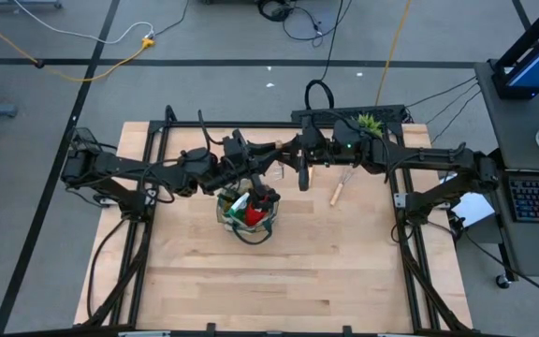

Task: Pick & Place Garden tools in Gardening bag
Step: Put the left brown hand rake into the brown gardening bag

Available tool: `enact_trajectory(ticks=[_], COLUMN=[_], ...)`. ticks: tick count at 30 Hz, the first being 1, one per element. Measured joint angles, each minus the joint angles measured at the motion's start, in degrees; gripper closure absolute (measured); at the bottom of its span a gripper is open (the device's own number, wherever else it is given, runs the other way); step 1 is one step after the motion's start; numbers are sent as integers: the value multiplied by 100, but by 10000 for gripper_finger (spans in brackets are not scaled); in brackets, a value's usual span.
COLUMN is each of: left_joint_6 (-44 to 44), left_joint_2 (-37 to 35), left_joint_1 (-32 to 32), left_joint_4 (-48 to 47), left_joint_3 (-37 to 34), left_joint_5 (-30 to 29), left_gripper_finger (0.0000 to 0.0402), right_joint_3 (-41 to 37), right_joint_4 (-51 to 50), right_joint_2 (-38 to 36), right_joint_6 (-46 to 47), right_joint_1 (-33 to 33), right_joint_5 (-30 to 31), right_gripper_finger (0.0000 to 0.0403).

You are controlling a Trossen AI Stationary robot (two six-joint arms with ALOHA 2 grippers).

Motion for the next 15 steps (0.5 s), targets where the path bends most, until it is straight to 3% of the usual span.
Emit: enact_trajectory(ticks=[7,15], left_joint_6=[230,896], left_joint_2=[0,-307], left_joint_1=[-18,-26], left_joint_4=[-8,-346], left_joint_3=[0,0], left_joint_5=[-2,-417], left_gripper_finger=[330,184], right_joint_3=[0,0], right_joint_4=[-17,-126], right_joint_2=[0,5], right_joint_6=[-88,-126], right_joint_1=[30,33], right_joint_5=[6,12], right_gripper_finger=[347,347])
